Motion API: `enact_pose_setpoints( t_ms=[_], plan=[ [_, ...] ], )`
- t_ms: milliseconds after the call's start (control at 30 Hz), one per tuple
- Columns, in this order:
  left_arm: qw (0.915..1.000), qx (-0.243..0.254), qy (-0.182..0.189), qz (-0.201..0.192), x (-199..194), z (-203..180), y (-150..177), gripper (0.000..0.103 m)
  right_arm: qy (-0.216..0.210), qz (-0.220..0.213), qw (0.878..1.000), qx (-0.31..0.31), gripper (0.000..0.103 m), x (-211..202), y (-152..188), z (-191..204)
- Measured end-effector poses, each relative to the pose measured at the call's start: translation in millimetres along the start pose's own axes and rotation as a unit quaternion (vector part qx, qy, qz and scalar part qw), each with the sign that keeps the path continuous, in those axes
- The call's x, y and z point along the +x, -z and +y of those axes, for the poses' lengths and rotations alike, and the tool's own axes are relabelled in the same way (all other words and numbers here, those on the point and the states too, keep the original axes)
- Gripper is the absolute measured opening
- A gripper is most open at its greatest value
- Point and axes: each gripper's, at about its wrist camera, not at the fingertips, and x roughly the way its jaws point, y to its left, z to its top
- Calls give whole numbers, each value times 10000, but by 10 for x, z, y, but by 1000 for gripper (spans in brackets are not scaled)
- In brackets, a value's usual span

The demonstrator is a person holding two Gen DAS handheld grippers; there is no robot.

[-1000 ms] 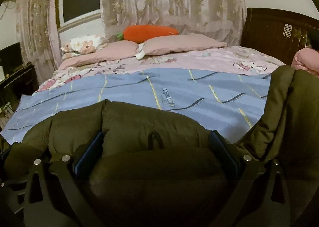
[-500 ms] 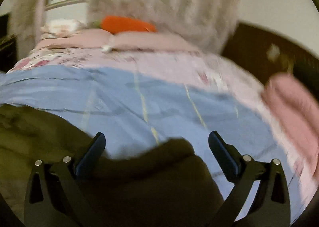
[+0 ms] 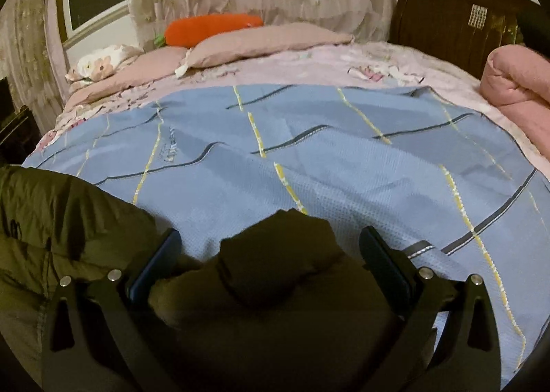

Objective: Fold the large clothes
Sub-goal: 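Press the folded jacket flat with both tools, then withdraw both tools from the folded jacket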

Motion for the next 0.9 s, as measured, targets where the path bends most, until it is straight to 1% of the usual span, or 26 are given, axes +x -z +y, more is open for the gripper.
enact_pose_setpoints(
  t_ms=[33, 67, 100, 133, 167, 200, 233, 267, 300, 333, 367, 433, 500, 533, 567, 600, 667, 700, 733, 767, 800, 833, 867, 900],
  plan=[
    [9999, 67, -103, 94, -33, -1, -3, 101, -59, -17, 10000, 30, 102, -93, -27, -29],
    [9992, 203, -236, 247, -146, 6, -3, 101, -79, -151, 9998, 95, 102, -254, -59, -79],
    [9986, 291, -330, 281, -295, 21, 4, 101, -187, -447, 9982, 355, 102, -571, -87, -179],
    [9983, 353, -438, 157, -627, 48, 44, 101, -343, -700, 9949, 645, 102, -890, -73, -280],
    [9985, 353, -419, 4, -924, 78, 106, 101, -470, -893, 9909, 893, 102, -1227, -22, -369],
    [9987, 370, -335, -132, -1295, 101, 218, 101, -639, -1017, 9872, 1049, 102, -1666, 106, -469],
    [9986, 405, -304, -168, -1572, 111, 326, 101, -726, -1021, 9870, 1004, 102, -2100, 297, -529],
    [9980, 465, -395, -143, -1988, 112, 534, 101, -676, -910, 9902, 814, 102, -2504, 542, -553],
    [9974, 489, -523, -80, -2359, 106, 760, 101, -564, -760, 9933, 657, 102, -2765, 729, -551],
    [9970, 499, -587, -2, -2601, 103, 927, 101, -403, -537, 9964, 518, 102, -3052, 979, -550],
    [9967, 491, -625, 161, -2970, 93, 1217, 101, -285, -297, 9982, 441, 102, -3308, 1230, -552],
    [9966, 304, -526, 555, -3539, 85, 1689, 101, -225, 398, 9982, 387, 102, -3868, 1838, -535],
    [9951, 68, -381, 906, -3977, 74, 2043, 101, -282, 804, 9958, 336, 102, -4295, 2256, -469],
    [9943, 19, -330, 1012, -4135, 55, 2163, 101, -252, 914, 9951, 269, 102, -4500, 2425, -418],
    [9936, 44, -241, 1102, -4383, -5, 2324, 101, -205, 985, 9948, 177, 102, -4680, 2547, -360],
    [9931, 129, -233, 1145, -4567, -63, 2425, 101, -160, 1106, 9937, -7, 102, -4871, 2673, -268],
    [9926, 343, -295, 1123, -4899, -184, 2518, 101, -125, 1239, 9913, -425, 102, -5093, 2745, -90],
    [9928, 414, -320, 1081, -5020, -219, 2526, 101, -4, 1268, 9893, -724, 102, -5225, 2746, 45],
    [9930, 507, -364, 1001, -5165, -275, 2501, 101, 136, 1246, 9882, -884, 102, -5350, 2696, 137],
    [9937, 599, -446, 839, -5366, -332, 2441, 101, 189, 1188, 9884, -927, 102, -5435, 2628, 163],
    [9944, 613, -483, 718, -5506, -373, 2374, 101, 198, 1095, 9898, -886, 102, -5612, 2540, 208],
    [9959, 563, -455, 540, -5740, -391, 2282, 101, 163, 1056, 9910, -804, 102, -5758, 2449, 252],
    [9972, 492, -397, 405, -5925, -394, 2191, 101, 59, 1030, 9920, -729, 102, -5852, 2377, 247],
    [9979, 445, -359, 312, -6050, -421, 2129, 101, -155, 854, 9944, -610, 102, -6051, 2280, 259]
  ],
)
